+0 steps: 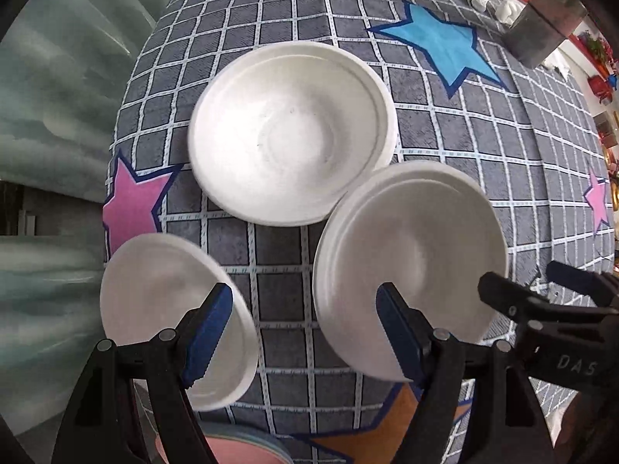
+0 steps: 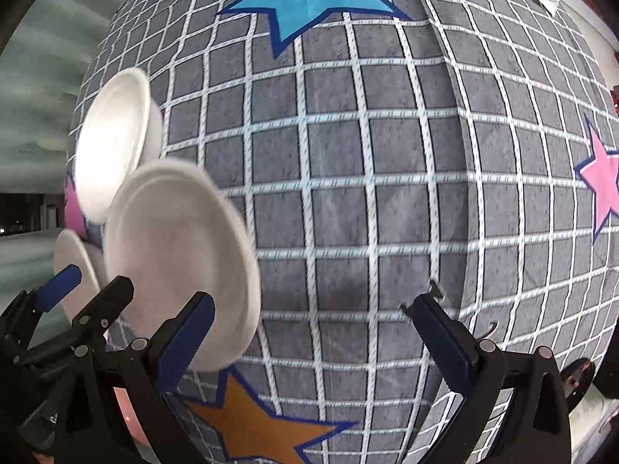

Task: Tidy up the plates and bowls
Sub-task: 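Move the left gripper toward a white paper bowl, then close the left gripper on the white bowl's rim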

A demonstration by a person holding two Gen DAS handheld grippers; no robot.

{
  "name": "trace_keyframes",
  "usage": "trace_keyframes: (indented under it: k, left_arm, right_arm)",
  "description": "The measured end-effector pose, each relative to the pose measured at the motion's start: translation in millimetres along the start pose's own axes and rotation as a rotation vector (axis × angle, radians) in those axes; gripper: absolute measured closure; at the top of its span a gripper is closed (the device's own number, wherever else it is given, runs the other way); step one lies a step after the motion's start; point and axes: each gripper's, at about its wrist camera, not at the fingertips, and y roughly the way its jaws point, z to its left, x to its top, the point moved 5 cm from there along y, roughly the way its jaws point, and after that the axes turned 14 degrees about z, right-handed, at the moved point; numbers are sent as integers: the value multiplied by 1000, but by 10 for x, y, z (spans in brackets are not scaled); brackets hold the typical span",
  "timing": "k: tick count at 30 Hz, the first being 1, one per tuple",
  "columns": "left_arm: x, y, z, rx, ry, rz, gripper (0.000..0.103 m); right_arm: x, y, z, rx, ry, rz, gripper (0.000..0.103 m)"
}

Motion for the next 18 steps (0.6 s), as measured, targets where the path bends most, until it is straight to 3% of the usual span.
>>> trace_keyframes:
  k: [5, 6, 8, 11, 15, 17, 18]
  left_arm:
    - [96, 71, -11, -32, -13, 35, 27]
    - [107, 75, -22, -46, -10, 39, 27]
    - [121, 72, -80, -65, 7, 44, 29]
    - [135, 83, -209, -48, 36, 54, 37]
    - [139, 169, -301, -43, 57, 82, 48]
    - [113, 254, -363, -51, 65, 117, 62]
    - [98, 281, -392, -56, 70, 124, 64]
  right_arm:
    - [87, -25, -40, 15, -11, -9, 2]
    - [139, -10, -15, 21, -16, -10, 6]
    - [176, 34, 74, 20, -34, 0, 32]
    - [153, 138, 145, 40, -39, 27, 48]
    - [179, 202, 156, 80, -37, 51, 55]
    - [173, 184, 185, 95, -55, 48, 59]
    - [158, 221, 234, 115, -64, 56, 69]
